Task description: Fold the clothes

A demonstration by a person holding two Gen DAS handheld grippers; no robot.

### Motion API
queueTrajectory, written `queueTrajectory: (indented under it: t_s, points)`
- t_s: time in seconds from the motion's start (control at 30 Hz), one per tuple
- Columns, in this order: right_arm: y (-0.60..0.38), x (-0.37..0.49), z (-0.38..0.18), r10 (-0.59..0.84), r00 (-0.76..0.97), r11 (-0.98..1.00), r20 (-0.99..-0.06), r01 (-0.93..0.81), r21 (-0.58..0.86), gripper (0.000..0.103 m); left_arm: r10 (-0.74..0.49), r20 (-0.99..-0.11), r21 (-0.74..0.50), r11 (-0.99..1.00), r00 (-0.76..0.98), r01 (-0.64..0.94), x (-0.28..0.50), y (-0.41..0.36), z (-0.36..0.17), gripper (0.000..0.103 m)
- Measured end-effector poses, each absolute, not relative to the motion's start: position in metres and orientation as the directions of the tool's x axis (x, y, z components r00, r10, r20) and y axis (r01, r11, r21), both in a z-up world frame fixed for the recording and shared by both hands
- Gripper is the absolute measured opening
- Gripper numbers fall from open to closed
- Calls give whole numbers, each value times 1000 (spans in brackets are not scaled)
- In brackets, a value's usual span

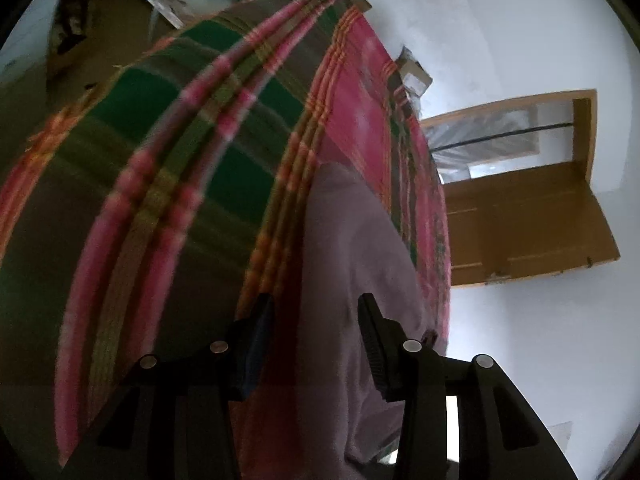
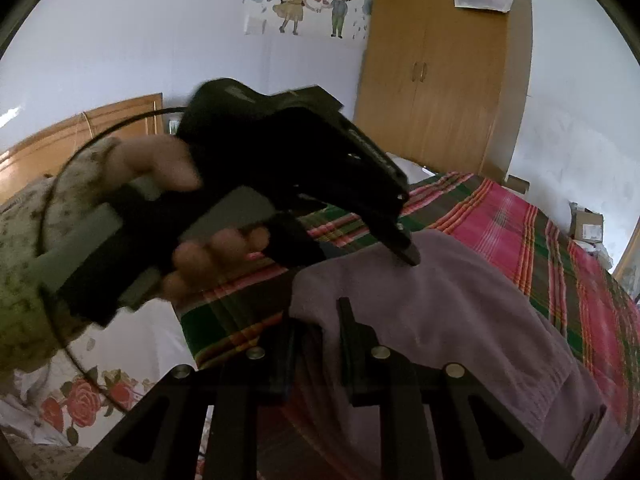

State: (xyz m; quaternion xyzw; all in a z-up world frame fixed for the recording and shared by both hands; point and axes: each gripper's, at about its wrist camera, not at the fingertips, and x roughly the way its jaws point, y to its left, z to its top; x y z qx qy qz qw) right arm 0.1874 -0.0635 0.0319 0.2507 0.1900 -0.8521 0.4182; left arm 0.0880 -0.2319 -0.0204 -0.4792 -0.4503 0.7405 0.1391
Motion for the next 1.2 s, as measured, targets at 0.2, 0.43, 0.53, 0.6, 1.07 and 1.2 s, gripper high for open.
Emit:
queueTrajectory:
  t_s: [0.2, 0.43, 0.53, 0.6, 1.07, 1.2]
  points:
    - [-53, 191, 40, -644, -513, -573, -567, 815, -87, 19, 675, -578, -804, -568, -458, 176, 65, -218, -16, 43]
    - [-45, 193, 47, -647, -524, -584, -554, 807, -81, 19, 681, -584, -794, -592, -442, 139, 55, -209, -6, 32]
    - [-40, 197, 53, -652, -535, -590, -538, 803, -82, 19, 673, -586, -788, -602, -450, 126, 54, -210, 1, 15]
    - [-37, 199, 57, -656, -539, -593, -528, 801, -81, 19, 675, -580, -793, -595, -456, 129, 54, -210, 6, 15]
    - [-13, 201, 97, -727, -526, -591, -441, 806, 13, 19, 654, -535, -791, -610, -536, 46, 56, -191, 67, 11]
    - [-7, 198, 96, -748, -495, -580, -442, 811, 73, 19, 638, -549, -782, -620, -541, 62, 58, -191, 66, 11]
